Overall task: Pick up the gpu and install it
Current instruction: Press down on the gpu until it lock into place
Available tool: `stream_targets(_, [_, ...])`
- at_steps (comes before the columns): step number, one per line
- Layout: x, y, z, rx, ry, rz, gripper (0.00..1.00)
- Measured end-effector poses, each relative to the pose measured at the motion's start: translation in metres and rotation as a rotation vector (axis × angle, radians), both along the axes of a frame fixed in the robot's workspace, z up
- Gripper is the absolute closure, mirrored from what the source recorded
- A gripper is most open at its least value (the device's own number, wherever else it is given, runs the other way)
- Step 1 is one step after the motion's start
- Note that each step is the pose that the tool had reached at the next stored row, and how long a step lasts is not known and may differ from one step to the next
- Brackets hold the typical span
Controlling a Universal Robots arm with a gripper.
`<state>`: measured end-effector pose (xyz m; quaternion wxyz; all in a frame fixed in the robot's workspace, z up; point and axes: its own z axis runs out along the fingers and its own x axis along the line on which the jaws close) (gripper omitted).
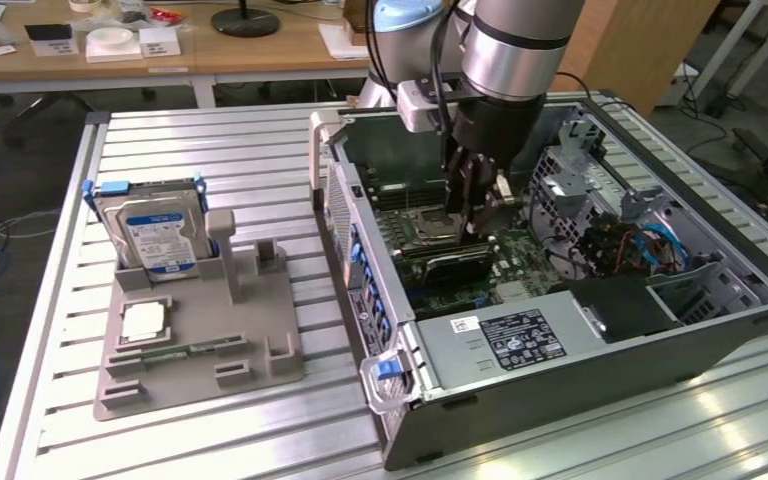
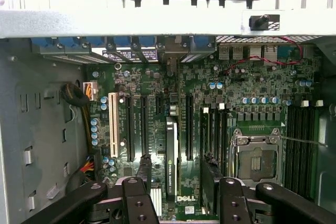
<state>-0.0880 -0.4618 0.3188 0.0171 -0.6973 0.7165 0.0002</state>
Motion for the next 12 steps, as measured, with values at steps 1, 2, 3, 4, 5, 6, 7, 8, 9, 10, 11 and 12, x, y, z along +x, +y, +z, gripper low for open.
stream_targets(1, [0.0,0.0,0.0,0.0,0.0,0.0,0.48])
stream_targets(2, [0.0,0.0,0.0,0.0,0.0,0.0,0.48])
stream_targets(3, [0.0,0.0,0.0,0.0,0.0,0.0,0.48])
stream_targets(4, [0.0,0.0,0.0,0.0,0.0,0.0,0.48])
stream_targets(5, [0.0,0.0,0.0,0.0,0.0,0.0,0.48])
stream_targets(6, [0.0,0.0,0.0,-0.0001,0.0,0.0,0.48])
stream_targets(7, [0.0,0.0,0.0,0.0,0.0,0.0,0.48])
stream_targets(8, [0.0,0.0,0.0,-0.0001,0.0,0.0,0.48])
stream_targets(9, [0.0,0.0,0.0,0.0,0.0,0.0,0.48])
stream_targets(10, [0.0,0.0,0.0,0.0,0.0,0.0,0.5])
stream_targets(11, [0.0,0.0,0.0,0.0,0.0,0.0,0.56])
stream_targets(12, [0.0,0.0,0.0,0.0,0.0,0.0,0.62])
